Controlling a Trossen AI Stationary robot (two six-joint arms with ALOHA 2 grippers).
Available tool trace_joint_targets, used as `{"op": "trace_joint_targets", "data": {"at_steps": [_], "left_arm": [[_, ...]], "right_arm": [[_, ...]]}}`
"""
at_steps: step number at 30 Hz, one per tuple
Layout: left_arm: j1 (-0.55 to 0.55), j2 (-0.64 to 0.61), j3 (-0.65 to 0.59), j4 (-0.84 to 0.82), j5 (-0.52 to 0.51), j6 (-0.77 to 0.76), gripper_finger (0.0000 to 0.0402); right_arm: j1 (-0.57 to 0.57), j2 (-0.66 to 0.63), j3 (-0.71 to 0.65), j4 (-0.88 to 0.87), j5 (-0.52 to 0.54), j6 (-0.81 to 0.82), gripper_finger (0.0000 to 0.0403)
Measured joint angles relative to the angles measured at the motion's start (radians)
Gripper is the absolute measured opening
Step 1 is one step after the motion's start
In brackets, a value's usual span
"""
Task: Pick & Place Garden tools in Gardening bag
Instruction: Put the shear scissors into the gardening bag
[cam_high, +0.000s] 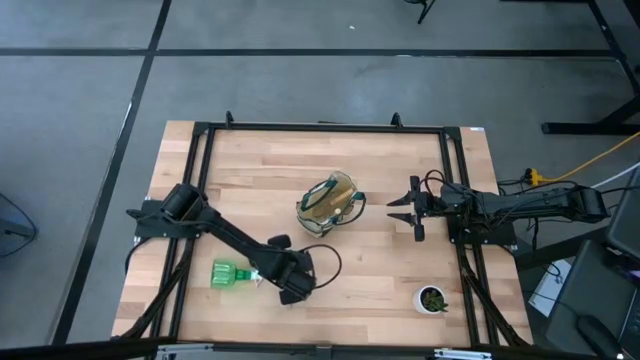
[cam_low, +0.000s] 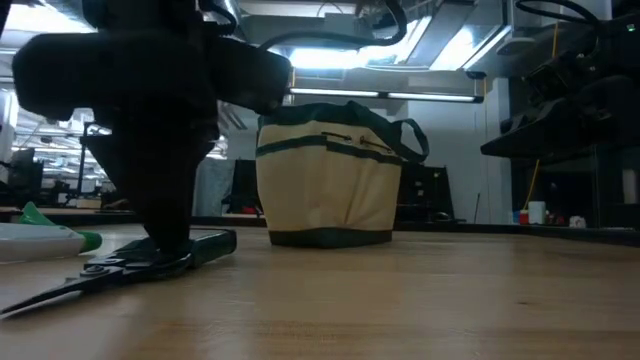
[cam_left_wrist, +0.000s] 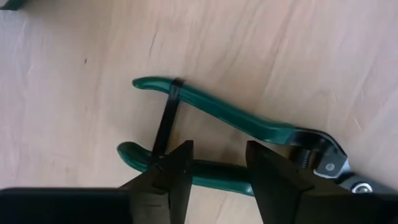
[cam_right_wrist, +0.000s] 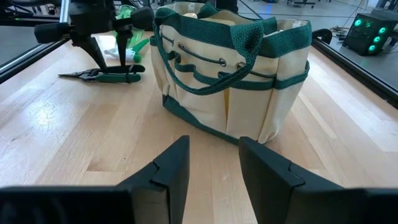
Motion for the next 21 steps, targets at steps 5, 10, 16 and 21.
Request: {"op": "trace_joint_targets", "data": {"at_steps": [5, 10, 16, 21], "left_arm": [[0.009, 0.000, 0.000, 0.001, -0.002, -0.056, 0.0133], [0.016, -0.001, 0.000, 0.000, 0.000, -0.045, 0.0122], [0.018, -0.002, 0.000, 0.000, 0.040, 0.014, 0.0107], [0.019, -0.032, 0.001, -0.025, 0.102, -0.042, 0.0095]], "right_arm": [[0.000, 0.000, 0.000, 0.000, 0.000, 0.000, 0.0144], [0.000, 0.000, 0.000, 0.000, 0.000, 0.000, 0.0144], [0.000, 0.000, 0.000, 0.000, 0.000, 0.000, 0.0144], [0.000, 0.000, 0.000, 0.000, -0.001, 0.000, 0.0144]]}}
